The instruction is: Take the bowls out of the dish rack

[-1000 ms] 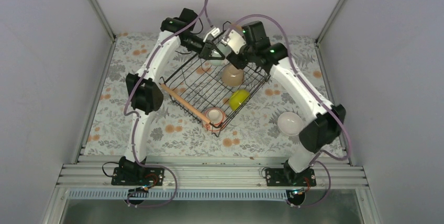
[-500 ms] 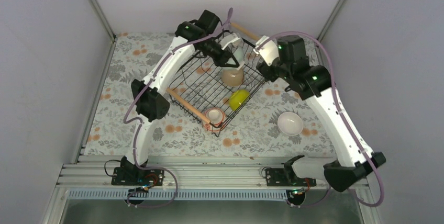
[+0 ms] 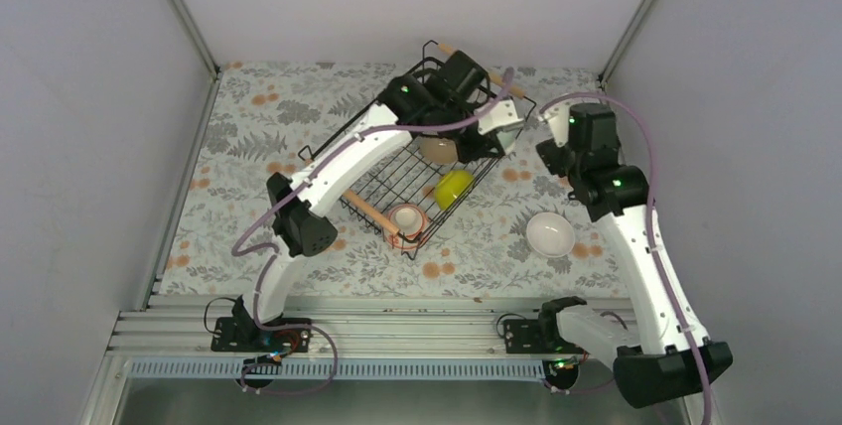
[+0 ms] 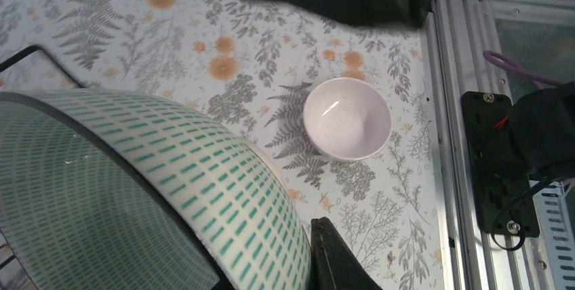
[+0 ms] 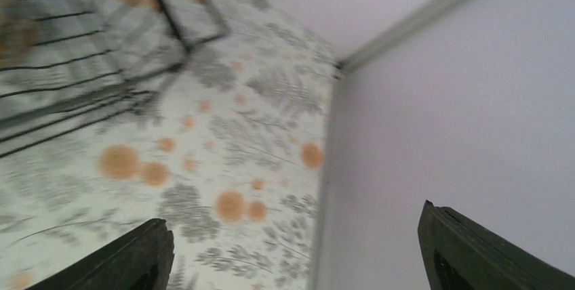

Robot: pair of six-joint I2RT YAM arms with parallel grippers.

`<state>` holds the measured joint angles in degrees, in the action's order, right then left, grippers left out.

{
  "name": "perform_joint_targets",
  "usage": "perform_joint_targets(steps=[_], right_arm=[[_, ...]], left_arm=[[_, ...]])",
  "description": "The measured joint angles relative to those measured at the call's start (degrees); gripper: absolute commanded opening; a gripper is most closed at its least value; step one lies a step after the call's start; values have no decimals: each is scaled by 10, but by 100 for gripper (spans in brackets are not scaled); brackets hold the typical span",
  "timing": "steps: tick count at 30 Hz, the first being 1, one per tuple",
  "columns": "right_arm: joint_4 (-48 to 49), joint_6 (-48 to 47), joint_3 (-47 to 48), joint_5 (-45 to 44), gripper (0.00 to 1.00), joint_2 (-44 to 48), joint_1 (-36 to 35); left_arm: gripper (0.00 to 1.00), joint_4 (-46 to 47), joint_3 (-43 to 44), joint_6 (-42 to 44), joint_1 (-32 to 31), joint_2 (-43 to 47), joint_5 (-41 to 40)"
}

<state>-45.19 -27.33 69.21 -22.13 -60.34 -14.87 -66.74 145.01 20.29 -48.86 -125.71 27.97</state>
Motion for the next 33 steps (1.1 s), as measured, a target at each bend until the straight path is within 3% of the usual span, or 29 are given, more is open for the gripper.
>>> perform_joint_targets(steps=[11,14,27,33], right_arm=[[109,-7,-53,-111,91,91,141],[118,-12,-79,-120,96,98,170],[139,9,-88,-46,100,74,343],[140,15,-87,9,100,76,390]], left_arm=[[2,57,2,-13,-54,-17,-53],[2,77,7,-15,-64,-27,-63],[2,127,23,-21,-162,-143,-118],[2,160,23,-31,-184,-164,-155]])
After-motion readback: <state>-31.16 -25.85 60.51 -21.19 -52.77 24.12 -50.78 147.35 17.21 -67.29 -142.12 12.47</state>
